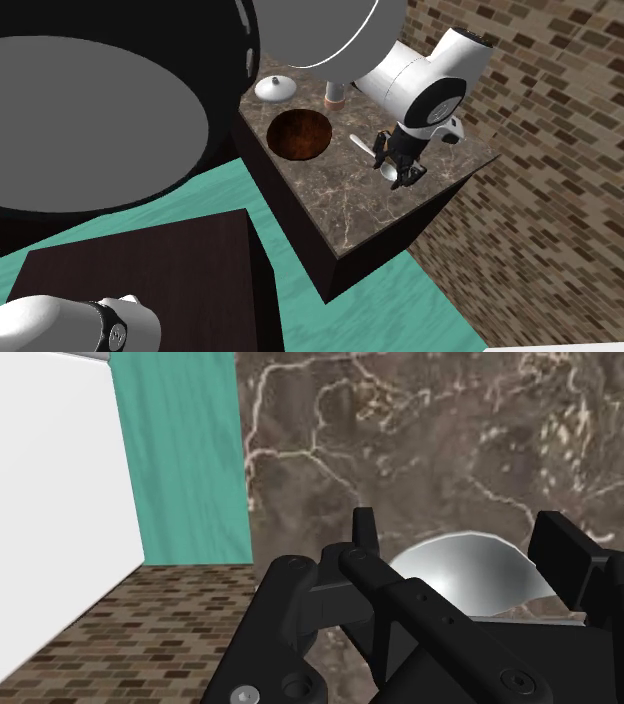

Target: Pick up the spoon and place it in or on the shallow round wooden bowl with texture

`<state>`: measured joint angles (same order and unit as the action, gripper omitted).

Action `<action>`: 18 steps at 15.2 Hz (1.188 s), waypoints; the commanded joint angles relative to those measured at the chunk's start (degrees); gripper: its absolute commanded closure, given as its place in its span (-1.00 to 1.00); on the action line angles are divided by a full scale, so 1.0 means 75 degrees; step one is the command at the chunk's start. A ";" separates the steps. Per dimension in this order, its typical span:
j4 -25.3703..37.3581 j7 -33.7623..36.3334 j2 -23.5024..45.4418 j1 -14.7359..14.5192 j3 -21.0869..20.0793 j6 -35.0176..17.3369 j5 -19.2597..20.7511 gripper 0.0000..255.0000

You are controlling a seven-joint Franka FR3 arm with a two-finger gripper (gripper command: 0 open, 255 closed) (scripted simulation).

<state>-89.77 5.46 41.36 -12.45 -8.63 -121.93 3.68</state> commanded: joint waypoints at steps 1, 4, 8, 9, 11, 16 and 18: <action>0.0026 -0.0008 -0.0122 0.0012 -0.0011 0.0150 -0.0015 1.00; 0.0042 -0.0012 -0.0310 0.0025 -0.0029 0.0352 -0.0038 1.00; 0.0085 -0.0018 -0.0548 0.0040 -0.0052 0.0632 -0.0068 1.00; 0.0101 -0.0020 -0.0604 0.0043 -0.0057 0.0704 -0.0075 1.00; 0.0143 -0.0022 -0.0710 0.0049 -0.0067 0.0852 -0.0090 1.00; -0.0062 0.0094 -0.1043 -0.0015 -0.0125 0.0975 -0.0129 1.00; -0.0578 0.0339 -0.1362 -0.0166 -0.0215 0.0768 -0.0167 1.00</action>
<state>-92.39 7.13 32.28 -13.16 -9.92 -115.56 2.55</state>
